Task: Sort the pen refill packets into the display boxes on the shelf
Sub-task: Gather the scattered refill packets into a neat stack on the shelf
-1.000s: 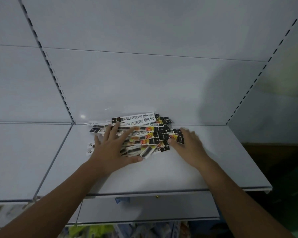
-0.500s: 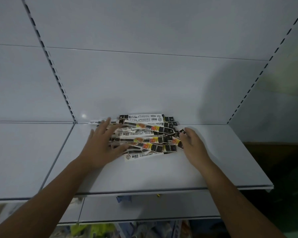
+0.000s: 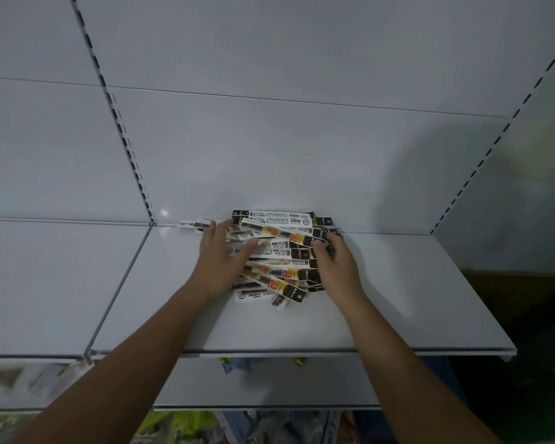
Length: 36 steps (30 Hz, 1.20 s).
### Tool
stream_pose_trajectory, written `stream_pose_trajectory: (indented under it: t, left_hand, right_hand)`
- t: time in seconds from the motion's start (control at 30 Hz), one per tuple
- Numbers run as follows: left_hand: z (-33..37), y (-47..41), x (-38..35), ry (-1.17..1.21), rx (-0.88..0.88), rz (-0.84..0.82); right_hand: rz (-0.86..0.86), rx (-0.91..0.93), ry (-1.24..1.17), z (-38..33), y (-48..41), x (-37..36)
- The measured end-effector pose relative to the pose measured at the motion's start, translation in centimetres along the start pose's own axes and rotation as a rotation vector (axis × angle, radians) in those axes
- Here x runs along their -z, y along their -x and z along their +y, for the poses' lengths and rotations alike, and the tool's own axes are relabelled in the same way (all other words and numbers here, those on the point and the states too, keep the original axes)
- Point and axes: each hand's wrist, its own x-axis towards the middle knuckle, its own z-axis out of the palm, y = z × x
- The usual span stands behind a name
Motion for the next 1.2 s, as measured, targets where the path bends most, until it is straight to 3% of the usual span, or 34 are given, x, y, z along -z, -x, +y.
stream_pose_trajectory:
  t: [0.13, 0.37, 0.5, 0.63, 0.73, 0.8, 0.9, 1.07, 1.2]
  left_hand:
    - [-1.7, 0.0, 1.5, 0.030, 0.050, 0.043]
    - [1.3, 0.2, -2.4, 0.107, 0.047, 0.042]
    - [1.0, 0.6, -1.8, 0.170, 0.039, 0.065]
    - [-0.1, 2.6, 1.1, 0.002, -0.274, -0.051]
    - [-1.4, 3.0, 2.5, -0.177, -0.607, -0.216]
    - [-2.3, 2.7, 2.5, -0.253, -0.669, -0.275]
    - [-2.9, 2.3, 1.5, -0.186, -0.632, -0.277]
    - [-2.3, 1.8, -0.3, -0.065, -0.449, -0.124]
    - [-0.8, 2.4, -1.0, -0.023, -0.407, -0.082]
  right_hand:
    - [0.174, 0.039, 0.010, 0.0, -0.8, 2.2]
    - [0.084, 0.005, -0.033, -0.8, -0.5, -2.6]
    - [0.163, 0.068, -0.058, -1.0, 0.1, -2.1]
    - [0.127, 0.381, 0.129, -0.2, 1.3, 2.0]
    - [-0.173, 0.607, 0.332, 1.1, 2.0, 3.9]
    - [-0.321, 0.646, 0.445, 1.9, 2.1, 3.9]
    - [-0.339, 0.673, 0.476, 2.6, 1.9, 2.8]
    - [-0.153, 0.632, 0.455, 2.2, 2.0, 0.2]
    - [0.018, 0.533, 0.481, 1.1, 2.7, -2.1]
